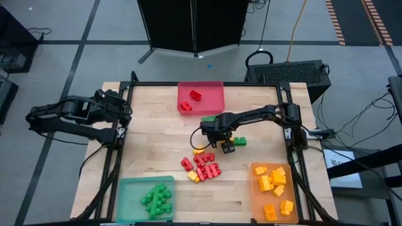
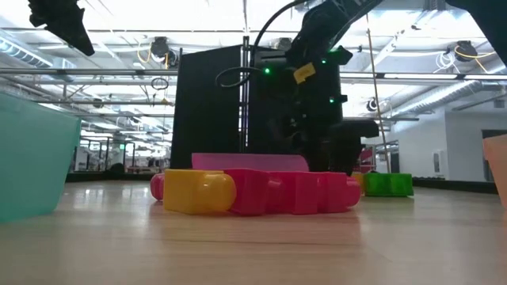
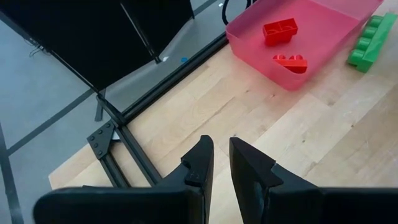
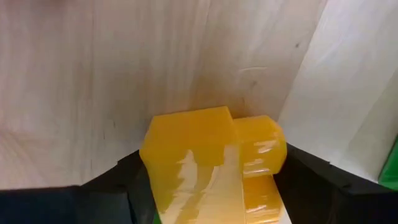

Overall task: Sort blocks
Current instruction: Put the yellow game piece into the orange bin

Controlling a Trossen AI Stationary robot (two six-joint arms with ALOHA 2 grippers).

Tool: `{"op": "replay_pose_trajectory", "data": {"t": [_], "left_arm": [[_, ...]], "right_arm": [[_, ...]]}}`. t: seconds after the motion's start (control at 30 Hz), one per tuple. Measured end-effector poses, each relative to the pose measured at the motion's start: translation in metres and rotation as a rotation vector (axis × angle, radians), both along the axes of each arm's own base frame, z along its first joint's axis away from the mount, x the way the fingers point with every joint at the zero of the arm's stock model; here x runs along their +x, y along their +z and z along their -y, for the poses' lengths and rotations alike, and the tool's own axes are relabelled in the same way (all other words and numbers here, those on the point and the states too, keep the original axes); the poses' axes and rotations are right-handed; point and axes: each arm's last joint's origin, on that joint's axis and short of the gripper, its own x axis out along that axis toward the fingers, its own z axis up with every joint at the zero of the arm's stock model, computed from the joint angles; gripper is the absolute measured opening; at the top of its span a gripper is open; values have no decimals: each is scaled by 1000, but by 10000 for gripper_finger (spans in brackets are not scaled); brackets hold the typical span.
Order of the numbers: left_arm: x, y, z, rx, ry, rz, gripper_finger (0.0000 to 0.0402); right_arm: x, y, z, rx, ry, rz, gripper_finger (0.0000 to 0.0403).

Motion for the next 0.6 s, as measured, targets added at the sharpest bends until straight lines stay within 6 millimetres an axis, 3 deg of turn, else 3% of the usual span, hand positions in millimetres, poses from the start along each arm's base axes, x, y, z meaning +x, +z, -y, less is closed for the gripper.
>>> {"op": "replay_pose_trajectory", "data": {"t": [0.27, 0.5, 0.6], "left_arm": [[0, 0, 0, 1, 1, -3, 59], [0, 0, 0, 4, 2, -3, 59], [0, 0, 0, 6, 4, -3, 59]], "right_arm": [[5, 13, -7, -16, -23, 30, 250], [7, 84, -10, -11, -100, 224, 250], [-12, 119, -16, 17, -186, 260, 250]]}}
